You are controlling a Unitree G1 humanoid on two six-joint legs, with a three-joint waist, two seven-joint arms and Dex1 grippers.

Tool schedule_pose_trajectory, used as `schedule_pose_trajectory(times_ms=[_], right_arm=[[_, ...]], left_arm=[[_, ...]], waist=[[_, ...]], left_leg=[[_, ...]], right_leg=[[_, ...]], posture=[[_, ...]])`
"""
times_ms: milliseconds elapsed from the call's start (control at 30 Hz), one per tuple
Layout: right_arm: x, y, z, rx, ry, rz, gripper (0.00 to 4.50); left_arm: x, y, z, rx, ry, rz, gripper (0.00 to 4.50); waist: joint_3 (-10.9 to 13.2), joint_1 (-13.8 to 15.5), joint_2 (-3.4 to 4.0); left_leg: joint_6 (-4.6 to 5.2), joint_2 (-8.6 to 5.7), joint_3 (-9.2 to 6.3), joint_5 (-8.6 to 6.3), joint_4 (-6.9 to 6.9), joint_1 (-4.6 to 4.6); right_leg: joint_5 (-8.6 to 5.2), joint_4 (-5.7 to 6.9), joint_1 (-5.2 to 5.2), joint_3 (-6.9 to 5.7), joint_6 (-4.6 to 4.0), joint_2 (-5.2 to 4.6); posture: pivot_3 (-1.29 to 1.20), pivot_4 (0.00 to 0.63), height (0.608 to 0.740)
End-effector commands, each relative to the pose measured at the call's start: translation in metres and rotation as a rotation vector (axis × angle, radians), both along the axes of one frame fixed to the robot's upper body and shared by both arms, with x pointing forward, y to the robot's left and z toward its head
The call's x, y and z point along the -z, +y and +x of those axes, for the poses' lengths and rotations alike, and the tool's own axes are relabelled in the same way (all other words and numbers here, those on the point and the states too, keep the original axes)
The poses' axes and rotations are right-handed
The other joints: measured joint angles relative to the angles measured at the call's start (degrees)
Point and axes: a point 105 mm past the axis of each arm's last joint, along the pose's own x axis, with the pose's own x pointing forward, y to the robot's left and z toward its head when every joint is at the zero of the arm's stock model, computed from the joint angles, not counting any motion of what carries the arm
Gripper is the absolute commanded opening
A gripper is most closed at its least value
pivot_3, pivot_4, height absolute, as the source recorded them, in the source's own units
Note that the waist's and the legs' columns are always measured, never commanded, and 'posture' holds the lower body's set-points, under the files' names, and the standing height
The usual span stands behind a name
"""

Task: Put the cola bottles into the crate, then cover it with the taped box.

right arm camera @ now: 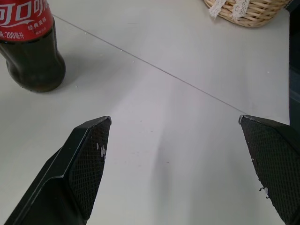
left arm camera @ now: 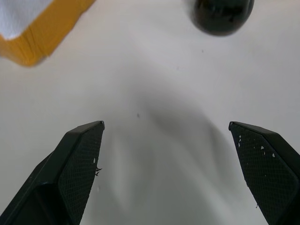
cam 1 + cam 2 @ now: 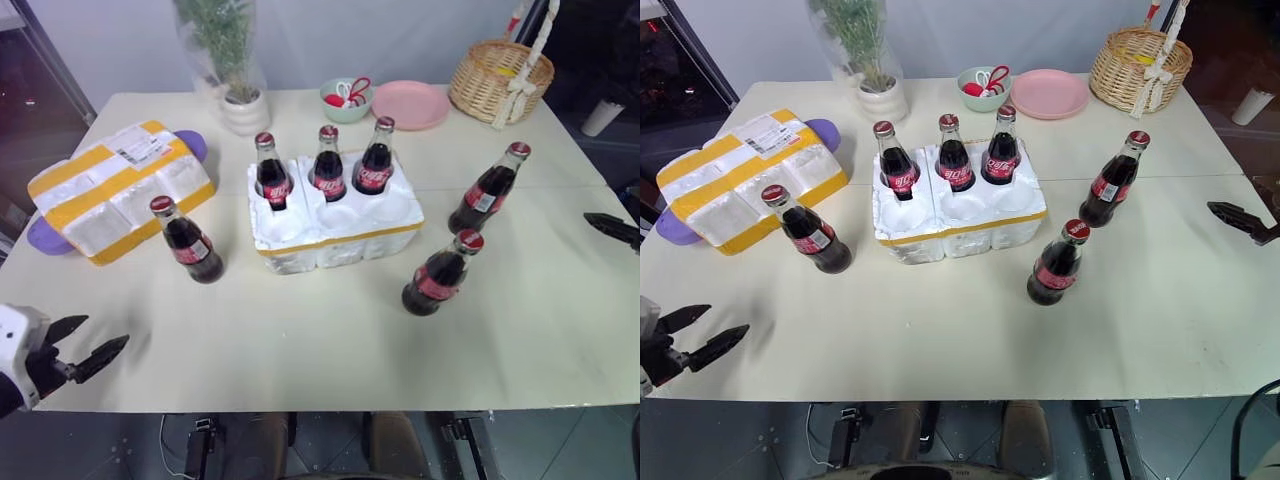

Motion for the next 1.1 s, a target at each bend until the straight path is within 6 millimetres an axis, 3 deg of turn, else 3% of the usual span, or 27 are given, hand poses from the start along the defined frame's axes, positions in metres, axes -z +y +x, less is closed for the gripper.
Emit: schedule_pose_trajectory(times_ms=[33, 533, 667, 800, 967, 1100], right_arm=[[-0.011, -0.003, -0.004, 0.001, -0.042, -0.006, 4.50], [-0.003, -0.006, -0.008, 0.018, -0.032, 0.056, 4.50], [-0.024, 0.003, -0.009, -0.054, -0.031, 0.100, 4.50], [-0.063, 0.031, -0.024, -0.272, 0.011, 0.151, 4.50], [-0.121, 0.098, -0.055, -0.621, 0.042, 0.199, 4.50], [-0.135, 0.155, -0.079, -0.863, 0.102, 0.199, 4.50]], left_arm=[[-0.008, 0.000, 0.004, 0.006, -0.030, 0.019, 4.47], [-0.016, -0.001, 0.016, 0.007, -0.057, -0.010, 4.47], [-0.038, -0.016, 0.026, 0.081, -0.121, -0.082, 4.47], [-0.050, -0.031, 0.031, 0.179, -0.121, -0.099, 4.47], [-0.058, -0.048, 0.053, 0.271, -0.138, -0.098, 4.47], [-0.059, -0.056, 0.074, 0.301, -0.161, -0.104, 4.47]], waist=[[0.0, -0.1, 0.00], [0.0, -0.1, 0.04], [0.0, 0.0, 0.05], [0.0, -0.1, 0.33], [0.0, 0.0, 0.74], [0.0, -0.1, 0.73]], left_leg=[[0.00, 0.00, 0.00, 0.00, 0.00, 0.00], [0.00, 0.00, 0.01, 0.00, 0.00, 0.02], [0.00, 0.00, 0.01, 0.00, 0.04, 0.02], [0.00, 0.00, 0.02, 0.00, 0.01, 0.01], [0.00, 0.04, 0.02, 0.00, -0.01, 0.03], [-0.01, 0.09, 0.02, 0.00, 0.00, 0.02]], right_leg=[[0.00, 0.00, 0.00, 0.00, 0.00, 0.00], [0.01, 0.02, 0.01, 0.01, 0.01, 0.01], [0.02, 0.03, 0.02, 0.01, 0.02, 0.00], [0.11, 0.02, 0.00, 0.02, 0.20, 0.00], [0.11, 0.08, -0.03, 0.02, 0.20, 0.04], [0.11, 0.05, -0.04, 0.02, 0.21, 0.08]], posture=[[0.00, 0.150, 0.737], [0.00, 0.150, 0.737], [0.00, 0.150, 0.737], [0.00, 0.150, 0.737], [0.00, 0.150, 0.737], [0.00, 0.150, 0.737]])
